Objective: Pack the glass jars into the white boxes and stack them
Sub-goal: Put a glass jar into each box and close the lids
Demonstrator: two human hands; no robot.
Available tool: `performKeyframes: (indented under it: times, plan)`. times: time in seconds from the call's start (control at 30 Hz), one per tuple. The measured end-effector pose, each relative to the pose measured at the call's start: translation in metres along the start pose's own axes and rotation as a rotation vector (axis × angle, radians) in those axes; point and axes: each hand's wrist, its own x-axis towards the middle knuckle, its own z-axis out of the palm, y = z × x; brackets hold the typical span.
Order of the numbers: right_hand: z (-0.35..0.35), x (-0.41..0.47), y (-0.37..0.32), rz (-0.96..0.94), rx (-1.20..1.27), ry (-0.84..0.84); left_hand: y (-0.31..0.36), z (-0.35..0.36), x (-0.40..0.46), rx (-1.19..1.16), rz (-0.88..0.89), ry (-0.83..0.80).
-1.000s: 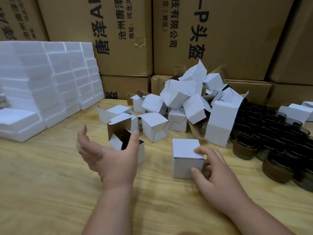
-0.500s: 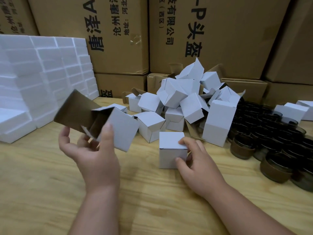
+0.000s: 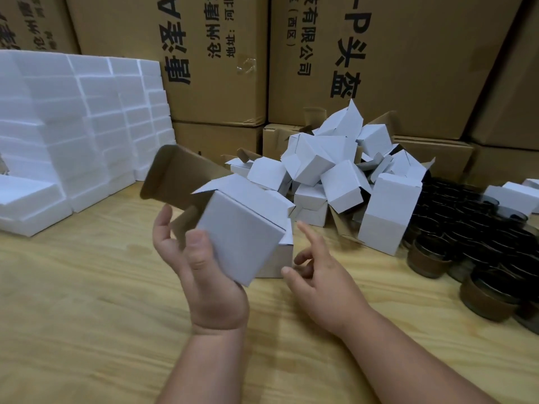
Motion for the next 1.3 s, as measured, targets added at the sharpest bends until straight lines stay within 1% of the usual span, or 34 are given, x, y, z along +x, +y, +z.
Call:
performKeyframes:
  times: [0.07, 0.13, 0.23, 0.33, 0.43, 0.57, 0.63, 0.73, 0.8, 0.9, 1.0, 1.1, 1.2, 1.3]
  plan:
    - [-0.01, -0.01, 0.003, 0.05, 0.122, 0.02, -0.005, 0.004, -0.013, 0.034, 0.005, -0.174]
    - [-0.026, -0.026, 0.007, 0.068, 0.13, 0.013, -0.01, 0.008, -0.03, 0.089, -0.003, -0.355]
    - [-0.053, -0.053, 0.014, 0.119, 0.159, 0.015, -0.023, 0.011, -0.049, 0.229, -0.01, -0.556]
    - [-0.079, -0.074, 0.029, 0.195, 0.063, 0.069, -0.029, 0.012, -0.064, 0.362, -0.123, -0.734]
    - [-0.095, -0.089, 0.041, 0.249, -0.093, 0.153, -0.032, 0.014, -0.072, 0.39, -0.216, -0.843]
    - [-0.099, -0.091, 0.041, 0.279, -0.194, 0.263, -0.038, 0.015, -0.072, 0.437, -0.272, -0.882]
    - [-0.104, -0.09, 0.039, 0.31, -0.252, 0.348, -0.039, 0.015, -0.07, 0.471, -0.278, -0.883]
    - [-0.121, -0.093, 0.037, 0.369, -0.35, 0.501, -0.041, 0.014, -0.068, 0.563, -0.244, -0.893]
    - [-0.135, -0.096, 0.038, 0.454, -0.392, 0.549, -0.043, 0.013, -0.067, 0.619, -0.217, -0.905]
    - [-0.148, -0.098, 0.042, 0.622, -0.406, 0.505, -0.045, 0.014, -0.067, 0.667, -0.202, -0.912]
    - [-0.147, -0.097, 0.042, 0.682, -0.421, 0.446, -0.046, 0.014, -0.067, 0.684, -0.228, -0.907]
    - [-0.142, -0.096, 0.041, 0.655, -0.405, 0.447, -0.047, 0.012, -0.067, 0.697, -0.24, -0.912]
    - [-0.136, -0.096, 0.04, 0.576, -0.392, 0.438, -0.047, 0.011, -0.067, 0.697, -0.239, -0.914]
    - [-0.128, -0.095, 0.036, 0.477, -0.391, 0.397, -0.049, 0.011, -0.066, 0.686, -0.183, -0.938]
